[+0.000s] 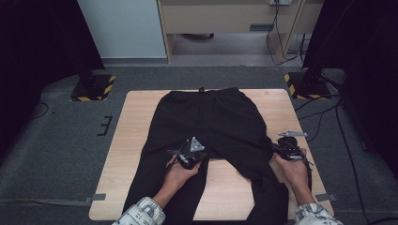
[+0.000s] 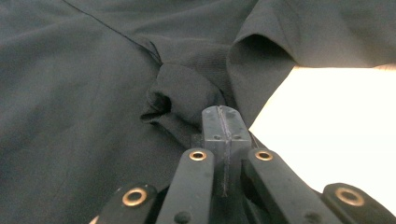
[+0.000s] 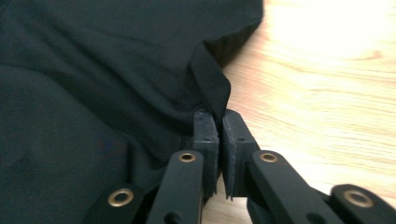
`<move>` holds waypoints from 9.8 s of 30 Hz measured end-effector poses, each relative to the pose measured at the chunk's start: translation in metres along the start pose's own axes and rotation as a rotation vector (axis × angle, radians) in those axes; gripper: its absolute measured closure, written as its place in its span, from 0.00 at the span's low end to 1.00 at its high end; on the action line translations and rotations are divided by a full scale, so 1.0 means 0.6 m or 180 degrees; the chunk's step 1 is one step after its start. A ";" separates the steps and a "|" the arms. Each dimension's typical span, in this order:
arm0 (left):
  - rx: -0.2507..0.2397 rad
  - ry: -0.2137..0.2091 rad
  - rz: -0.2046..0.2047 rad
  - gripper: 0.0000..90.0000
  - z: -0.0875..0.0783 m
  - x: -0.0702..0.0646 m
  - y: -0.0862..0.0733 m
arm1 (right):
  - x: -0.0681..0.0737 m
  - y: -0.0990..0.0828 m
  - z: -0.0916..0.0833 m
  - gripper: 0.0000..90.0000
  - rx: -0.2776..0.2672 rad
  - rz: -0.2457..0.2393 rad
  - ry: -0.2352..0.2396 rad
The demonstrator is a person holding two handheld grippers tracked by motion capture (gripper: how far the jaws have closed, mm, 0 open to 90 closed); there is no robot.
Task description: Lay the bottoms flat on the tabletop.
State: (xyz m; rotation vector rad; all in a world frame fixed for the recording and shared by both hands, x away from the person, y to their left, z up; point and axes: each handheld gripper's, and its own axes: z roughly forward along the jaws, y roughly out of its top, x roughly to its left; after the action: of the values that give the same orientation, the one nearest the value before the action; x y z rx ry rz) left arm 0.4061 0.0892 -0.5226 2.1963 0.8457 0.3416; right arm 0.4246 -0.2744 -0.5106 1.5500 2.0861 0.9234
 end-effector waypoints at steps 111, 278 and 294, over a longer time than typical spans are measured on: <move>-0.0039 -0.0419 0.0067 0.98 0.002 -0.045 0.026 | 0.089 -0.056 -0.060 0.99 0.0102 -0.0351 0.0446; -0.0113 -0.0148 0.0308 0.50 -0.028 -0.073 0.005 | 0.033 -0.100 -0.096 0.30 0.0040 -0.0350 -0.0052; -0.0023 0.0243 0.0057 0.46 -0.107 0.024 -0.080 | -0.020 -0.043 -0.020 0.91 0.0205 -0.0222 0.0120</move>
State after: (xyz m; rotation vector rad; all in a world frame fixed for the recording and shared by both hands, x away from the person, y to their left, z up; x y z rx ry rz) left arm 0.3642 0.1585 -0.5137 2.1971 0.8649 0.4391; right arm 0.4028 -0.2939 -0.5214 1.4917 2.2019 0.8753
